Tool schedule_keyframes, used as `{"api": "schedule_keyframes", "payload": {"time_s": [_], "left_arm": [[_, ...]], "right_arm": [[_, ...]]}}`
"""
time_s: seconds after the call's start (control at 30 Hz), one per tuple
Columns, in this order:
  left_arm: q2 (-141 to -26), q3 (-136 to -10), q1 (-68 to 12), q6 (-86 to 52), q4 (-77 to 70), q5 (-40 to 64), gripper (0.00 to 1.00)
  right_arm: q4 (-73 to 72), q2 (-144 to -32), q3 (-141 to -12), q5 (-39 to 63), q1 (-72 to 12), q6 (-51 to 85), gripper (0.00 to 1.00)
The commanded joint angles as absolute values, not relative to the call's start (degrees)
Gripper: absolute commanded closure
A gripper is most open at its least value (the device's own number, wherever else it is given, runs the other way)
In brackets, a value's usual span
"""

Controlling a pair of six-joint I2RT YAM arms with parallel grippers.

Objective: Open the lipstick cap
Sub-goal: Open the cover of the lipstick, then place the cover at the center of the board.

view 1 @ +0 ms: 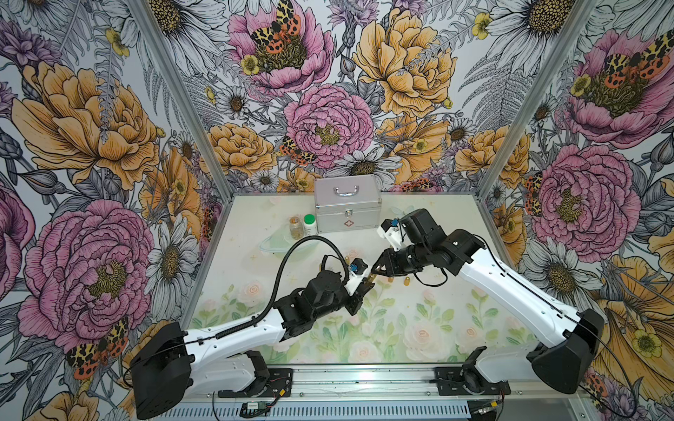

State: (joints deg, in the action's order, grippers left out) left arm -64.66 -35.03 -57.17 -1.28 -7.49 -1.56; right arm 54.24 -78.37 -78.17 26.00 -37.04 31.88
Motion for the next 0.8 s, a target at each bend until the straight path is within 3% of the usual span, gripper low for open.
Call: {"api": "schedule_keyframes", "payload": {"time_s": [0.0, 0.33, 0.6, 0.77], "left_arm": [[-62.8, -32.15, -56.79, -3.42, -2.47, -7.13, 1.0], [-60.27, -30.64, -56.75, -4.49, -2.41, -7.67, 1.0], [-57.14, -29.47, -56.89, -5.03, -4.96, -6.12, 1.0], [-56.5, -28.94, -57.03, -5.71, -6.32, -5.58, 1.0]], "right_arm": [[54.84, -75.45, -81.05, 22.1, -35.2, 33.27, 0.8], [54.84, -73.65, -80.91, 20.7, -34.28, 33.82, 0.8], [54.01, -72.91, -70.05, 5.01, -34.44, 33.89, 0.8], [46.32, -70.59, -58.5, -0.05, -35.16, 35.73, 0.8]]}}
